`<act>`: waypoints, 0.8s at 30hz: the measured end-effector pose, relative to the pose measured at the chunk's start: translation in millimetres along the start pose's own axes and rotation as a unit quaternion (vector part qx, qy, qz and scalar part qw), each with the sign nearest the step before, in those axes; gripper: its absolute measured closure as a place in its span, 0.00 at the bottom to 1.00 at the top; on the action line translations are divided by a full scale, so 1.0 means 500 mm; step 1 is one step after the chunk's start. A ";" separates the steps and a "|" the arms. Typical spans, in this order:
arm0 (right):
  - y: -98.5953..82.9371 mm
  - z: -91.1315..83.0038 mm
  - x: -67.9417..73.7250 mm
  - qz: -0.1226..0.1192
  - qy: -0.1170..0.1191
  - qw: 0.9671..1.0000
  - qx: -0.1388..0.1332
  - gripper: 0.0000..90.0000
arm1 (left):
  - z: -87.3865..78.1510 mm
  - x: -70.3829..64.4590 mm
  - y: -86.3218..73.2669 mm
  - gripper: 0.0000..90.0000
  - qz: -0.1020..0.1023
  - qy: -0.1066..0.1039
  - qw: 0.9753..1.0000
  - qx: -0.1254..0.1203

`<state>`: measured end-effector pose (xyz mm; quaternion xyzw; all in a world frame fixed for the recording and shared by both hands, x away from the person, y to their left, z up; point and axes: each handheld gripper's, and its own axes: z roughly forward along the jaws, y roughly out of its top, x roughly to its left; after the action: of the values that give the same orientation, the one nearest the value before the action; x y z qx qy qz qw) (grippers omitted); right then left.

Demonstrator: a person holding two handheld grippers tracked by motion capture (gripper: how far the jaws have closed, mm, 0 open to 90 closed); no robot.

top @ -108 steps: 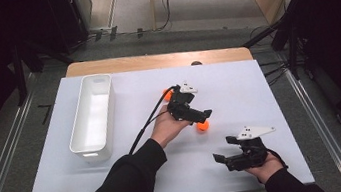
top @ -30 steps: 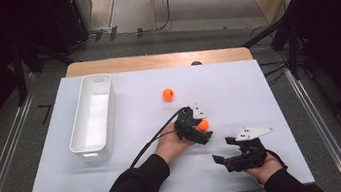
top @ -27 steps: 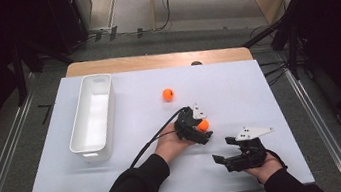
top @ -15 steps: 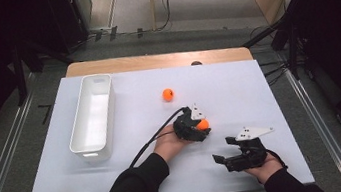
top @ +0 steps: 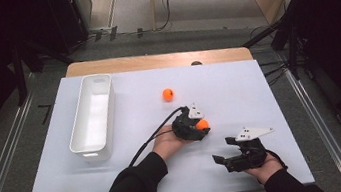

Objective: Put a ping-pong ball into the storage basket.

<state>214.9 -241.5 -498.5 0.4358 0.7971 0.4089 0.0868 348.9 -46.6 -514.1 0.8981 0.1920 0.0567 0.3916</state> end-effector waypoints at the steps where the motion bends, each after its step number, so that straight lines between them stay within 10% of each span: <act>1: 0.000 0.000 0.000 0.002 0.000 1.000 -0.001 0.16 | -0.003 0.002 0.002 0.57 0.002 -0.002 1.000 -0.001; 24: 0.007 0.001 -0.003 0.007 -0.012 1.000 -0.015 0.16 | -0.095 0.013 0.016 0.57 -0.053 -0.040 0.997 0.027</act>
<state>218.1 -241.4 -496.8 0.4449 0.7865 0.4164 0.1006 345.1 -16.7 -476.4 0.8986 0.2246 -0.0048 0.3769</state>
